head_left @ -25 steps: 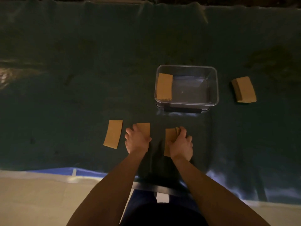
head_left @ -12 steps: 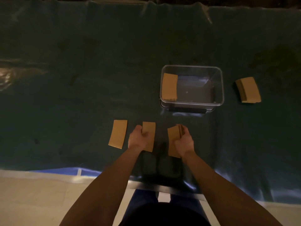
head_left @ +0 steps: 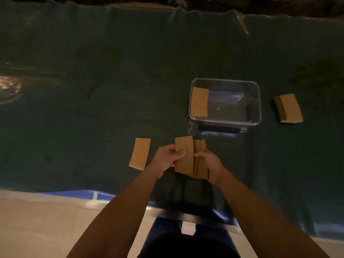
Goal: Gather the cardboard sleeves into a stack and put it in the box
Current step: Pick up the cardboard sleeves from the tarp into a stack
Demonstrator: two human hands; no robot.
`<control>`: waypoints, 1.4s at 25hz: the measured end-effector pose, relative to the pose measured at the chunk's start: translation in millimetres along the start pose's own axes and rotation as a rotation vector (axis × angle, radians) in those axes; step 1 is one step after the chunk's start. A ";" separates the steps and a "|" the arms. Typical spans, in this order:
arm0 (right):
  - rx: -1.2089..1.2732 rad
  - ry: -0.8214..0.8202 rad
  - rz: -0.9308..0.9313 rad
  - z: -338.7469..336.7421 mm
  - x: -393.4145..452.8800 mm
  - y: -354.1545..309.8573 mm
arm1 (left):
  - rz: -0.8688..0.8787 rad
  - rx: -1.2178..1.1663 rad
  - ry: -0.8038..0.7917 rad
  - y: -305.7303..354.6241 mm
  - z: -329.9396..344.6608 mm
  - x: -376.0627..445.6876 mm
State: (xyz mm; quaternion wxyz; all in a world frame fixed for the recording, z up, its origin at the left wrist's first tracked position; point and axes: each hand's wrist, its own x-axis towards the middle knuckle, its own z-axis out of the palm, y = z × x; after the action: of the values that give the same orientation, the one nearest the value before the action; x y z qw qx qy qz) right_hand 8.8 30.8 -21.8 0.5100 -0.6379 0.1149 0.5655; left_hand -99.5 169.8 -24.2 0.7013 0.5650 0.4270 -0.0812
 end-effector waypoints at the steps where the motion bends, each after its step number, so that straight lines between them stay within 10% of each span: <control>1: 0.041 -0.016 0.022 -0.7 -0.8 -0.2 | 0.007 -0.002 -0.010 1.2 -0.4 0.5; 16: 0.128 -0.204 -0.044 17.4 -18.8 -7.5 | 0.383 0.916 -0.082 7.6 4.8 -7.5; 19: 0.182 -0.155 -0.107 22.0 -18.4 -9.2 | 0.351 0.821 -0.029 8.0 -7.6 -12.7; 24: 0.302 -0.145 -0.103 12.9 -18.0 -10.8 | -0.001 0.895 0.639 -6.1 -74.6 -12.7; 35: 0.266 -0.118 -0.143 13.9 -21.2 -6.9 | -0.163 0.832 0.654 -11.8 -79.3 -1.4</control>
State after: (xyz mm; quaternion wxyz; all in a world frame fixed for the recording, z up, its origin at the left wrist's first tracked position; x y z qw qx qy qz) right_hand -1.7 35.7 1.8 0.6348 -0.5370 0.1131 0.5439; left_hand -147.7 233.6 -31.5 0.2396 0.7561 0.5975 -0.1177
